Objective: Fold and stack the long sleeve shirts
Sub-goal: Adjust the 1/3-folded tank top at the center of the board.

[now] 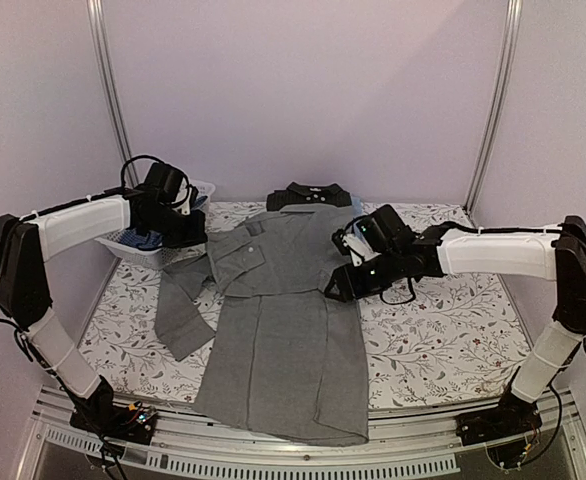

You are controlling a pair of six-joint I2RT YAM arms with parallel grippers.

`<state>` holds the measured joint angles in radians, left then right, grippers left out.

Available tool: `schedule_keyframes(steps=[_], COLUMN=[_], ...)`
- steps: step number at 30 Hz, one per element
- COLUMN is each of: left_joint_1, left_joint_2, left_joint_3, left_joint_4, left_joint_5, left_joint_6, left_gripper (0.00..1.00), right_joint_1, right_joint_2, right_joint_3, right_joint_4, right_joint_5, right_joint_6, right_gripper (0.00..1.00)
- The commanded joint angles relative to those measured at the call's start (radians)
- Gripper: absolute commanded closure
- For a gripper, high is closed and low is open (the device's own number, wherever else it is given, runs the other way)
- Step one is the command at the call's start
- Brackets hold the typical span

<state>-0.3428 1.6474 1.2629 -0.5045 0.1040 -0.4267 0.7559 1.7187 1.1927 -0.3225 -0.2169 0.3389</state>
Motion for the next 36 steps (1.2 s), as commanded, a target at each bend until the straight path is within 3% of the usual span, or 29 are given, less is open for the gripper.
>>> schedule_keyframes(steps=[1,6,12,23,36], left_joint_1=[-0.008,-0.011,-0.018,-0.033,-0.034], left_joint_2=[-0.001,0.009,0.022,0.011,0.021], left_joint_3=[0.024,0.025,0.033,0.032,0.037], left_joint_4=[0.011,0.007,-0.009,-0.02,-0.02], left_joint_5=[0.014,0.026,0.044,0.037,0.039], left_joint_6=[0.023,0.024,0.018,0.02,0.022], left_gripper=[1.0,1.0,1.0,1.0,1.0], right_joint_1=[0.152,0.391,0.603,0.68,0.71], right_joint_2=[-0.158,-0.254,-0.151,0.088,0.116], right_joint_3=[-0.118,-0.218,-0.151,-0.023,-0.005], right_joint_4=[-0.142,-0.173,-0.24,-0.281,-0.326], right_joint_5=[0.096,0.166,0.288,0.288,0.246], right_joint_6=[0.145,0.384,0.634,0.703,0.691], right_gripper=[0.5,0.52,0.52,0.53,0.83])
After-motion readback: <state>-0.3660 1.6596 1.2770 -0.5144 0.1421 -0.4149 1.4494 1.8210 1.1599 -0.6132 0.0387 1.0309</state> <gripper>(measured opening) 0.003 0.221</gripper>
